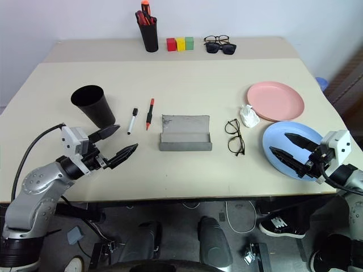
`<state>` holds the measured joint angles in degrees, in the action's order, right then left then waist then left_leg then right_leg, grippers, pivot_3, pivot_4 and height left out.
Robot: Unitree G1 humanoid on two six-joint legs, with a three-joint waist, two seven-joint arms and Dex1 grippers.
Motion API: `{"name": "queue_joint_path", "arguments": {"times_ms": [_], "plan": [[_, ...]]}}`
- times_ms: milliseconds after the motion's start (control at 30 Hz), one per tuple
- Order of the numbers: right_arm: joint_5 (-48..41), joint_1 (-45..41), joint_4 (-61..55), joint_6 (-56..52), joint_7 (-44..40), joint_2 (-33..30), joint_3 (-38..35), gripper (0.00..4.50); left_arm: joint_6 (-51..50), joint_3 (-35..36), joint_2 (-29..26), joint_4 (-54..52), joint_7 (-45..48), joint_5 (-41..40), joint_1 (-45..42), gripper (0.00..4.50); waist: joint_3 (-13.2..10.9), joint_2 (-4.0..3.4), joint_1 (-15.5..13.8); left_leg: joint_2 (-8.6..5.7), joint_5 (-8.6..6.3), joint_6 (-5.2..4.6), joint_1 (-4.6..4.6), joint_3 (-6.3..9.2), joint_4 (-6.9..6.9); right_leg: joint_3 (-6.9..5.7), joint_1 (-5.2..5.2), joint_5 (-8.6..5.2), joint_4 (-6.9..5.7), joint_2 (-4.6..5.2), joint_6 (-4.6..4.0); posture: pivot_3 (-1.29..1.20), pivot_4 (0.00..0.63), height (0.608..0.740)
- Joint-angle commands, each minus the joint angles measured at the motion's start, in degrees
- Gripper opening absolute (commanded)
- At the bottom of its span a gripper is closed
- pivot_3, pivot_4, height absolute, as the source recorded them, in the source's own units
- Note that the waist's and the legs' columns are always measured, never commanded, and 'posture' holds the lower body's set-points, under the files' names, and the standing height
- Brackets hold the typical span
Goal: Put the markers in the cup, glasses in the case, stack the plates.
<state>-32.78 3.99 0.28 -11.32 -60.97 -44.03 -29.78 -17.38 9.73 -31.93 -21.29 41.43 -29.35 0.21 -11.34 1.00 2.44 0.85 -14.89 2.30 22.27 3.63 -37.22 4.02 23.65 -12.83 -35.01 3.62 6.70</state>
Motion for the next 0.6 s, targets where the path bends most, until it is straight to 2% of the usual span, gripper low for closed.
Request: {"name": "queue_joint_path", "arguments": {"times_ms": [33, 167, 333, 467, 600], "plan": [[0.34, -1.95, -0.58, 1.39, 1.03, -0.81, -0.79, 3.32, -6.21, -0.33, -0.66, -2.56, -3.21, -1.53, -2.2, 4.5, 0.0, 0.0, 0.06, 0.0, 0.0, 0.0, 0.0, 0.0, 0.0, 0.0, 0.01, -0.01, 0.0, 0.0, 0.02, 0.0, 0.15, 0.74], [0.99, -7.82, 1.81, 3.03, -0.45, -0.12, 2.94, 3.32, -13.06, -2.31, 3.61, -2.98, -10.88, -1.92, -9.06, 4.5, -0.01, 0.01, 0.05, 0.0, 0.0, 0.0, 0.01, 0.0, -0.06, 0.01, -0.01, -0.05, -0.01, -0.01, 0.13, 0.0, 0.15, 0.74], [-0.08, -18.76, 7.94, 5.39, -7.05, 1.43, 8.73, 3.32, -23.96, -8.24, 11.77, -3.94, -26.72, 4.4, -19.69, 4.5, -0.03, 0.05, -0.01, -0.02, 0.02, 0.02, -0.06, 0.02, -0.12, 0.01, -0.16, 0.08, -0.03, -0.03, 0.12, 0.0, 0.15, 0.74], [1.1, -25.68, 13.42, 6.91, -12.24, 2.07, 13.01, 3.32, -34.75, -11.55, 14.94, -0.69, -32.12, 6.12, -27.8, 4.5, -0.03, 0.04, 0.0, -0.02, 0.03, 0.02, -0.06, 0.09, 0.0, 0.01, -0.14, 0.12, -0.05, -0.09, 0.19, 0.0, 0.15, 0.74], [2.42, -31.32, 18.77, 8.31, -15.24, 2.37, 15.58, 3.32, -42.5, -11.26, 18.45, 5.25, -37.24, 8.15, -34.04, 4.5, -0.03, 0.03, 0.09, -0.05, 0.03, 0.03, -0.05, 0.09, 0.0, 0.01, -0.13, 0.18, -0.04, -0.09, 0.33, 0.0, 0.15, 0.74]]}}
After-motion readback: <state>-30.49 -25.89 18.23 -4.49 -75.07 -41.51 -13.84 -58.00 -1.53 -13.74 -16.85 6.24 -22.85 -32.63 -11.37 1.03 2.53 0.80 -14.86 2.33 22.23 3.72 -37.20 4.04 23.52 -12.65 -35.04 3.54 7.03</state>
